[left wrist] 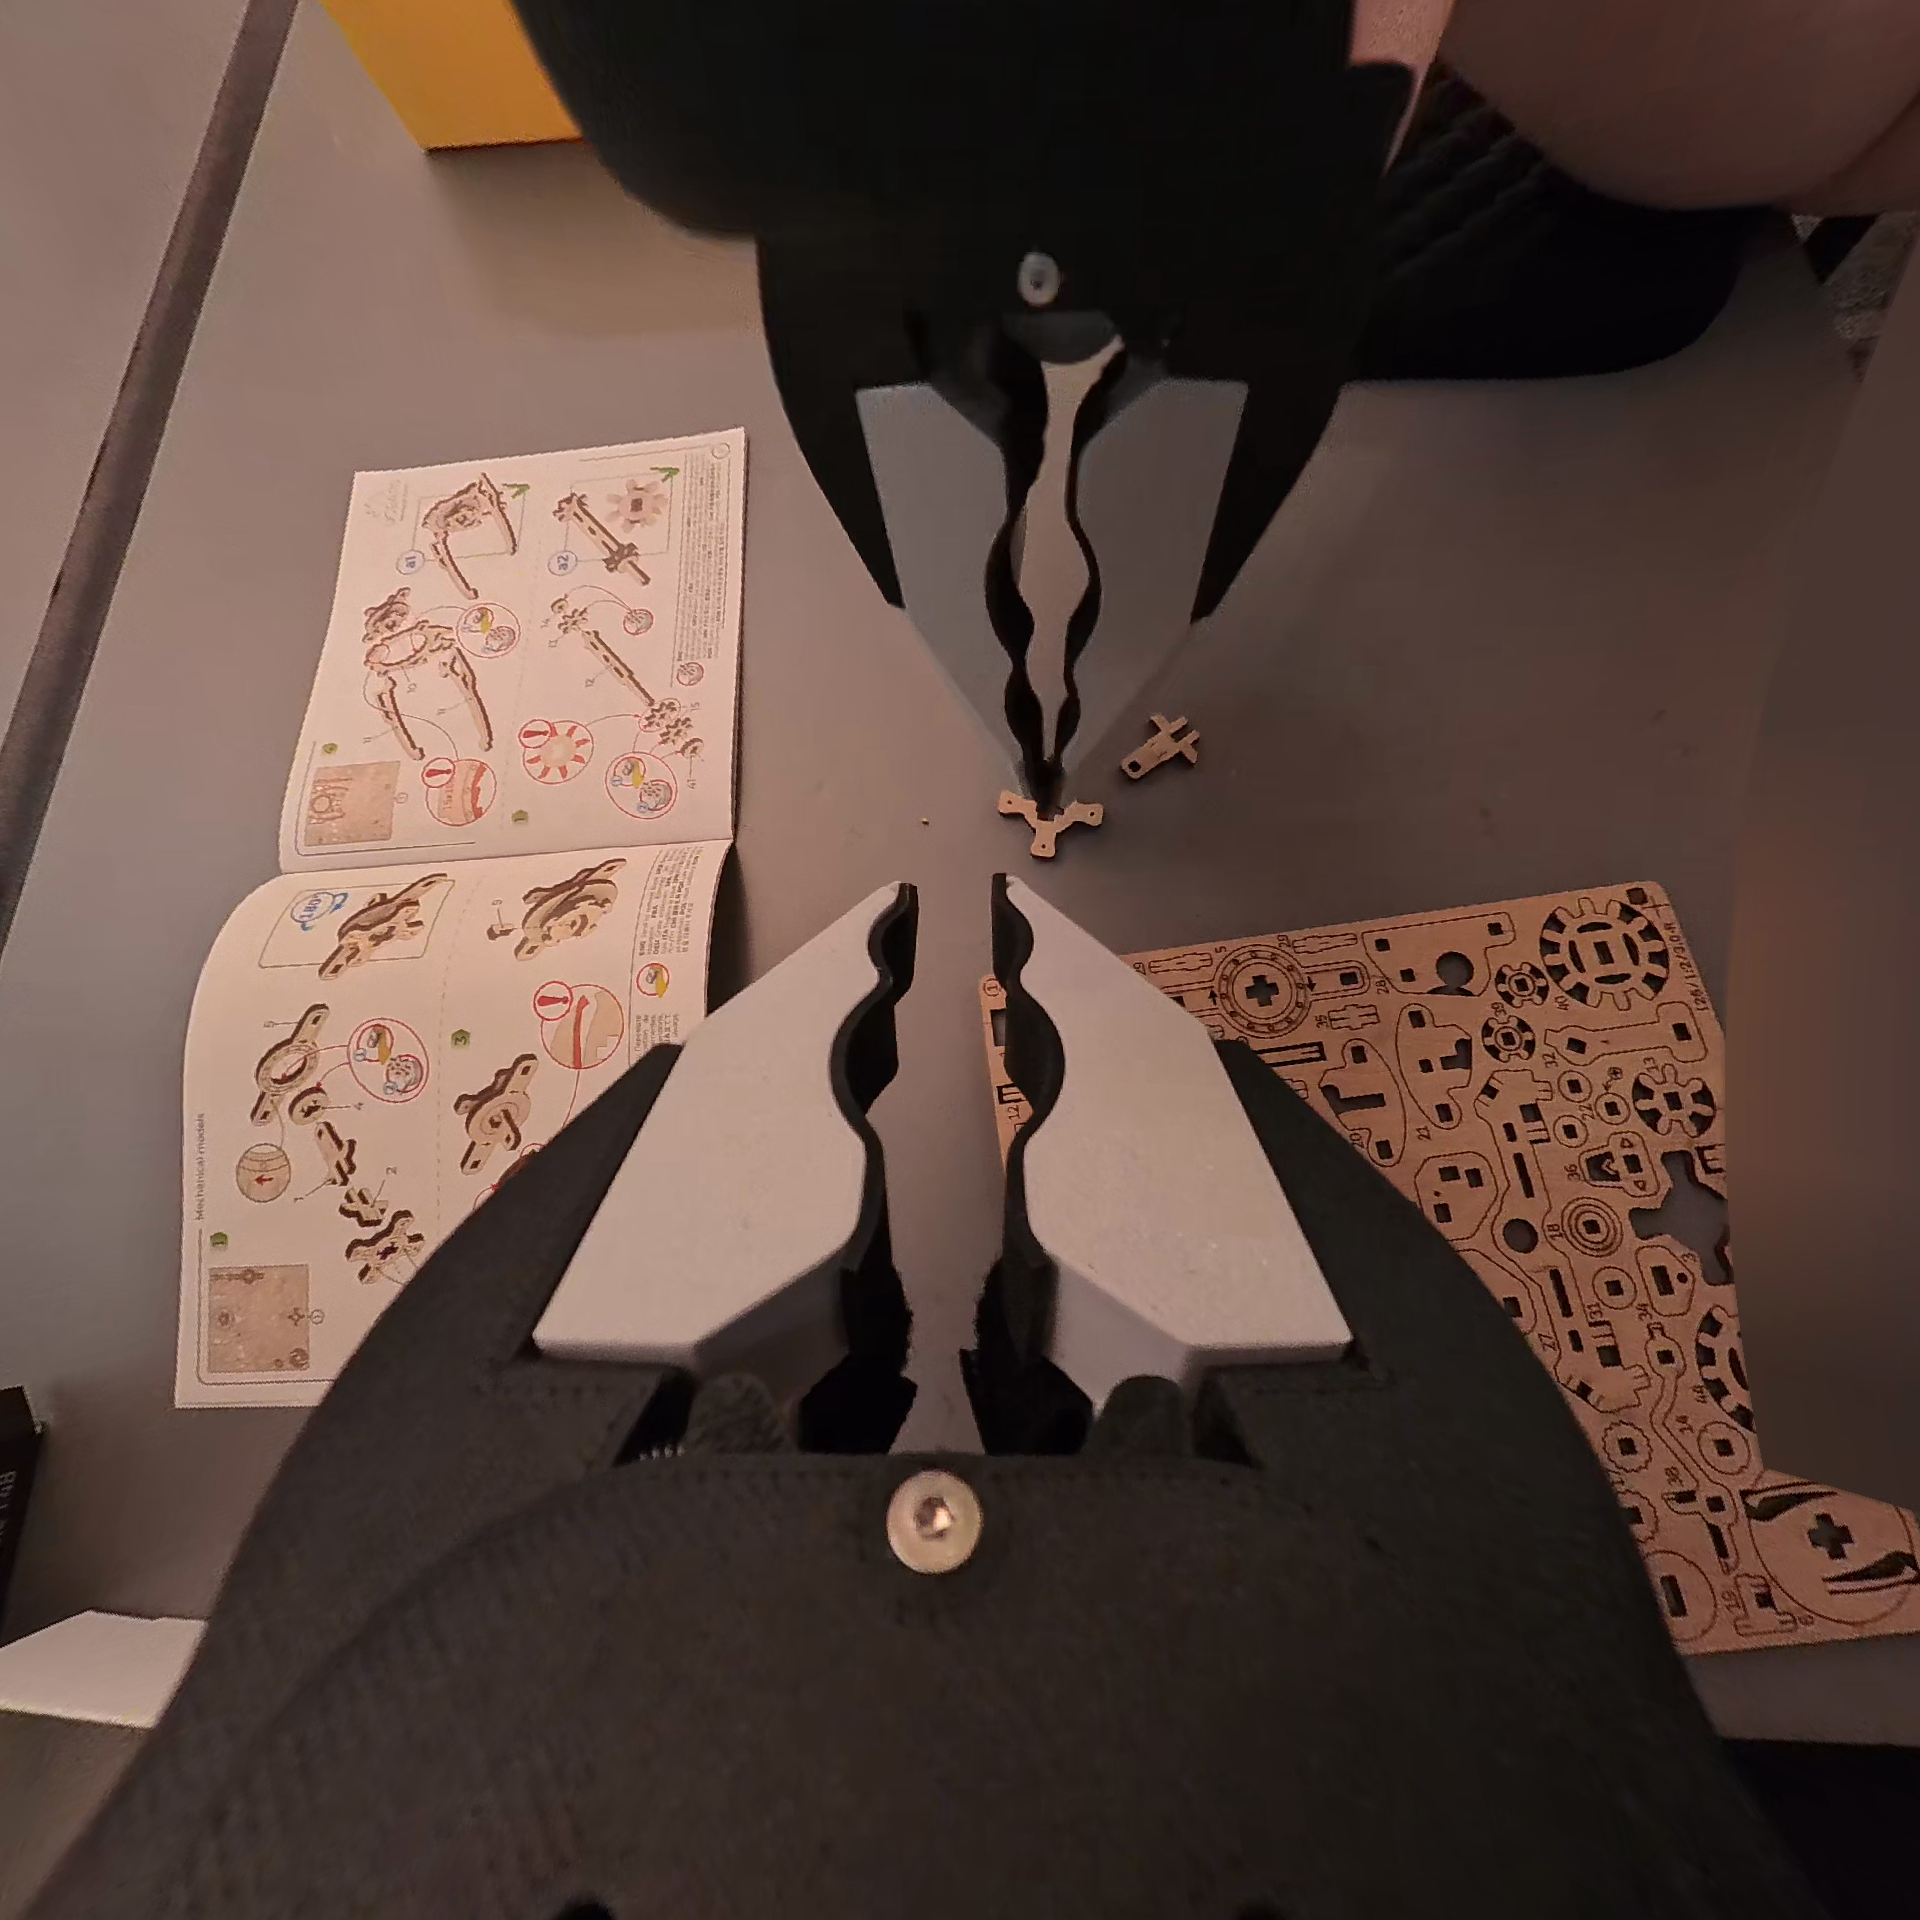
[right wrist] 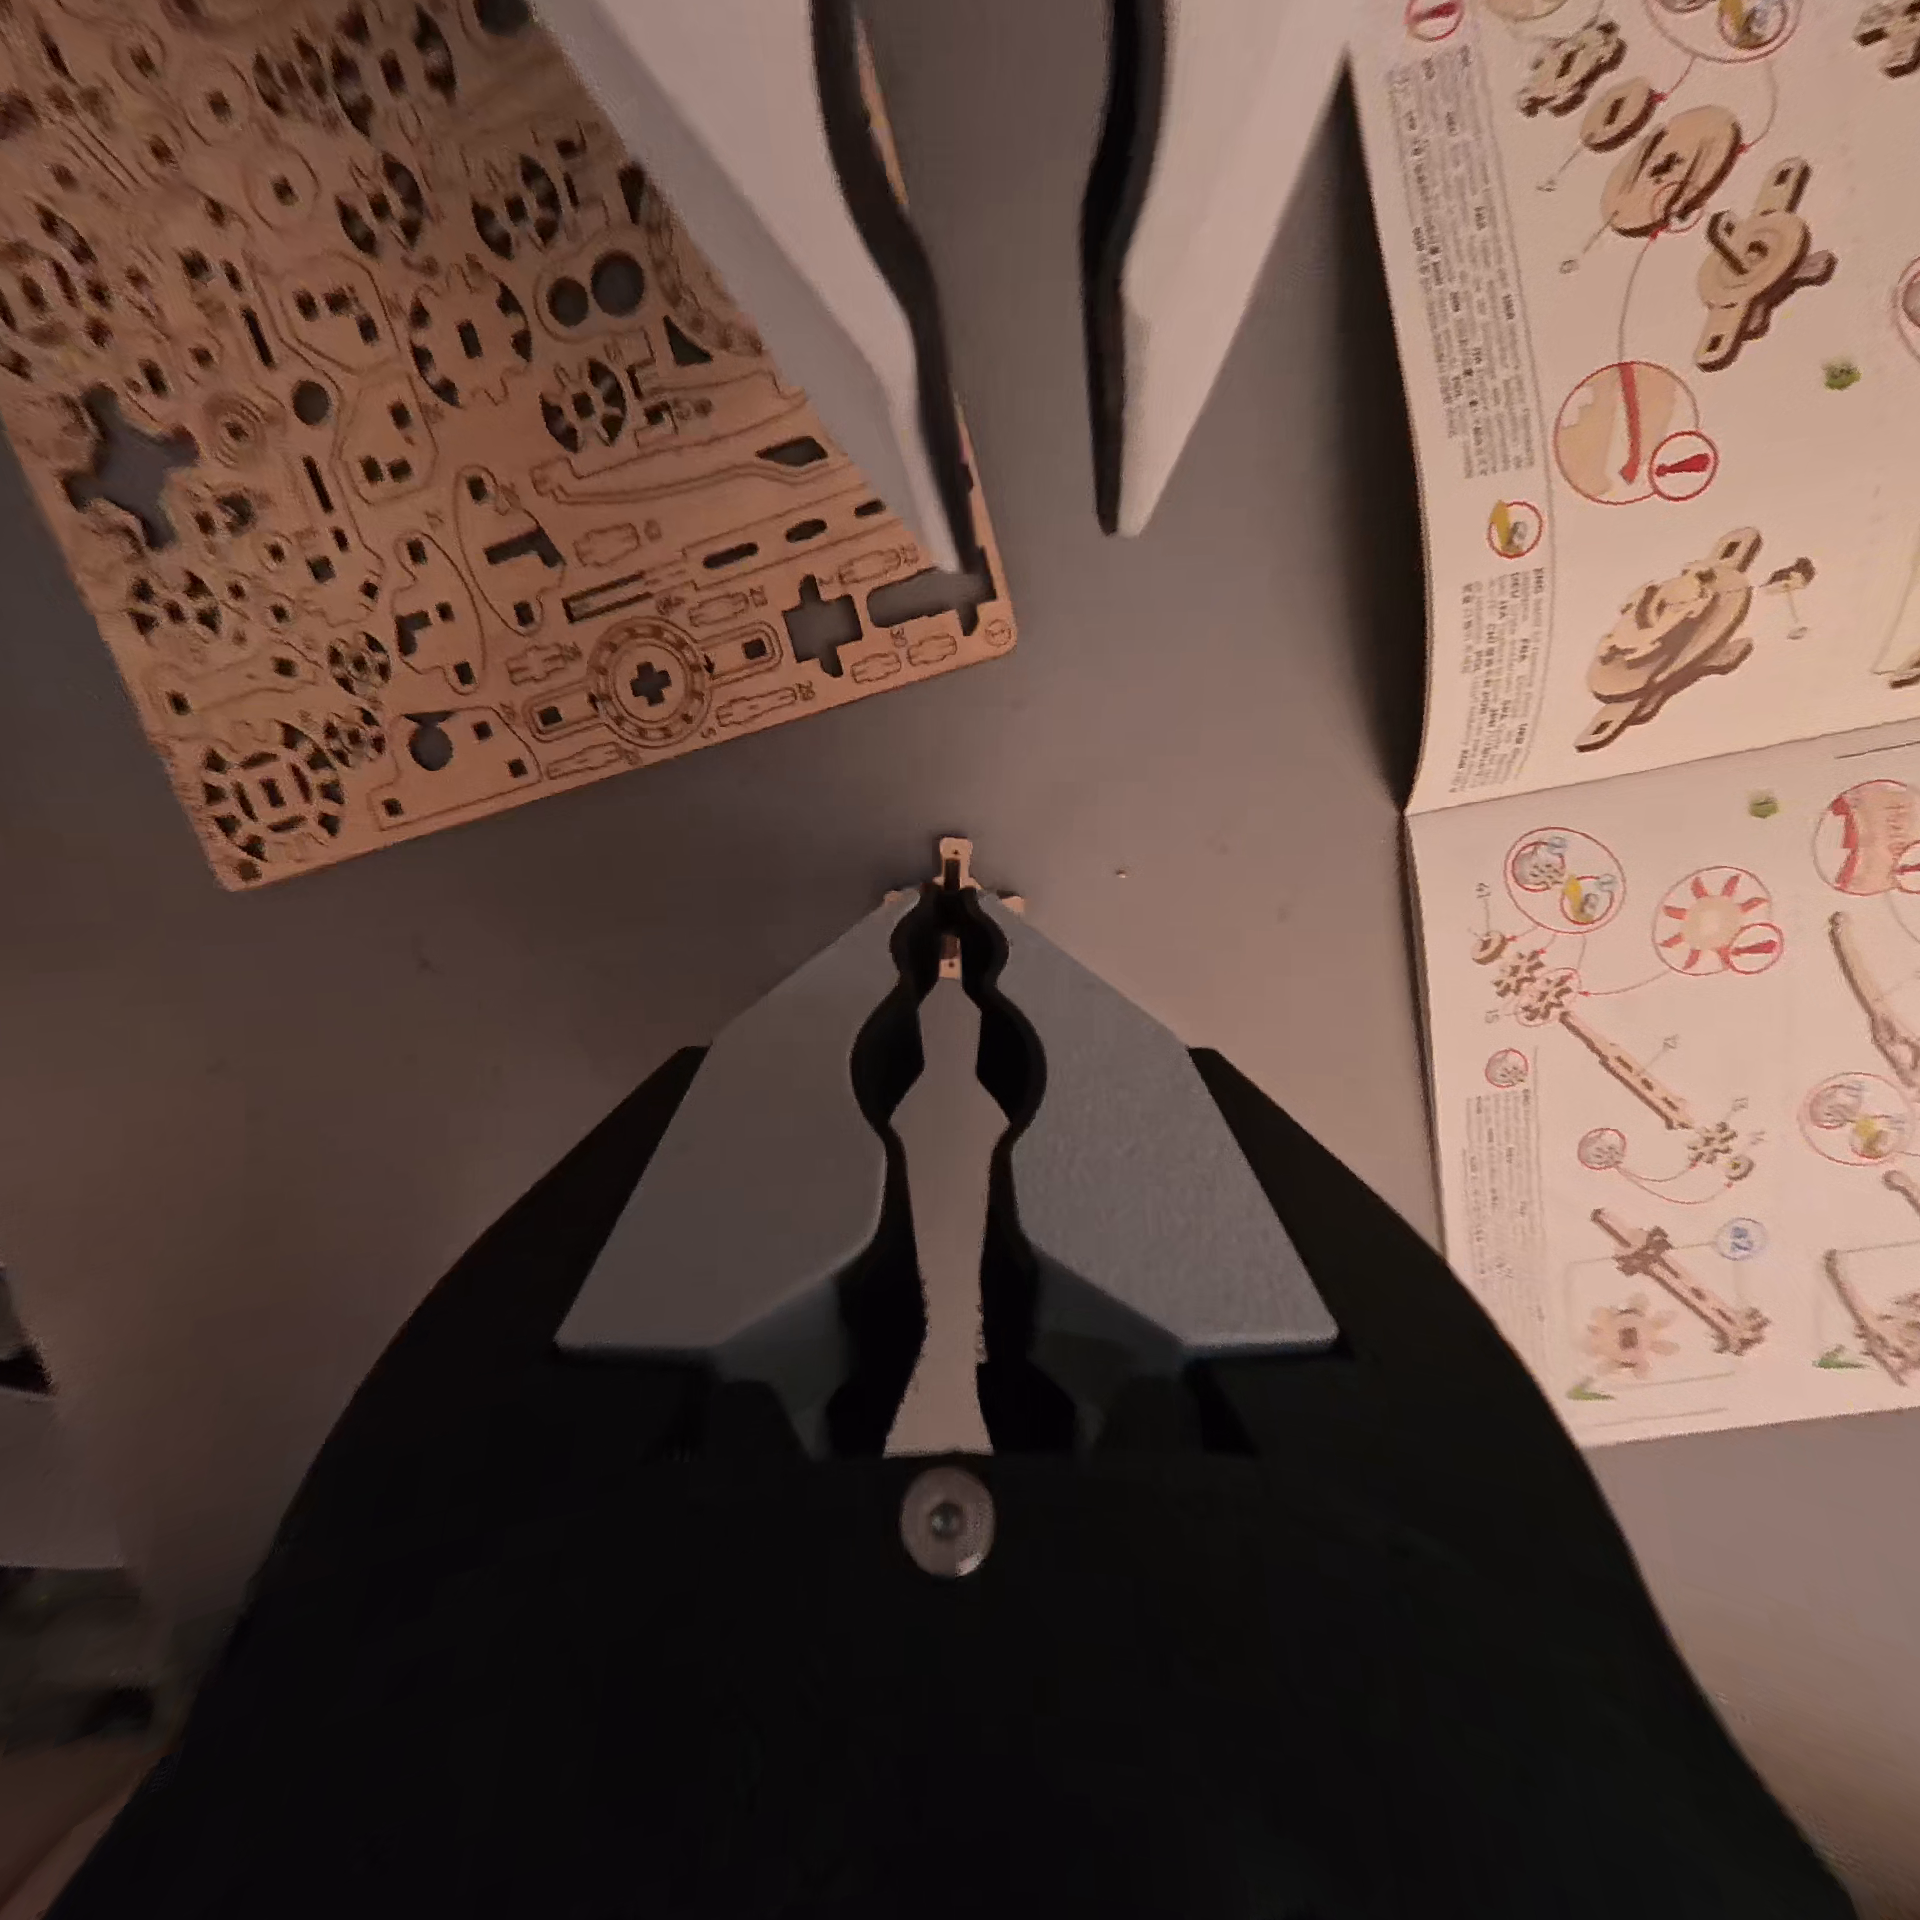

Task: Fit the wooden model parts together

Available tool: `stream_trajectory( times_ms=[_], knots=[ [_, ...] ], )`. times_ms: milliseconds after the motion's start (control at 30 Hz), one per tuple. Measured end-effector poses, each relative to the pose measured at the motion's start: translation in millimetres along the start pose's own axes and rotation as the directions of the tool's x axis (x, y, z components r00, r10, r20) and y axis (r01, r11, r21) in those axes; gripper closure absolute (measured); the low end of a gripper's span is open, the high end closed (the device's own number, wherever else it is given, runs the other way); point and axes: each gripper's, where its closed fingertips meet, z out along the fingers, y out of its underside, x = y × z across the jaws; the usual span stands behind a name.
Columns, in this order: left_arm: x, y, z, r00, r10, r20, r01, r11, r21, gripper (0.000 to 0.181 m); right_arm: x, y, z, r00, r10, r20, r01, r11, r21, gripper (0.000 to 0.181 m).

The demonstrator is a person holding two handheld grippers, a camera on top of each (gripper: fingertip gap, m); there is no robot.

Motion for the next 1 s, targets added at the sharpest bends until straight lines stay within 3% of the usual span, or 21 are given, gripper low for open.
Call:
stream_trajectory(
  times_ms=[200,1000],
  knots=[
    [2.1,1.1,2.2,1.0,0.002,-0.009,-0.002,1.0,-0.008,0.169,3.6,7.6,5.9,0.984,0.15,0.092,-0.149,0.989,-0.012,0.18],
    [5.8,6.0,8.3,0.999,0.006,-0.031,-0.007,0.999,-0.033,0.169,0.7,6.9,9.4,0.975,0.174,0.14,-0.17,0.985,-0.04,0.18]
  ],
)
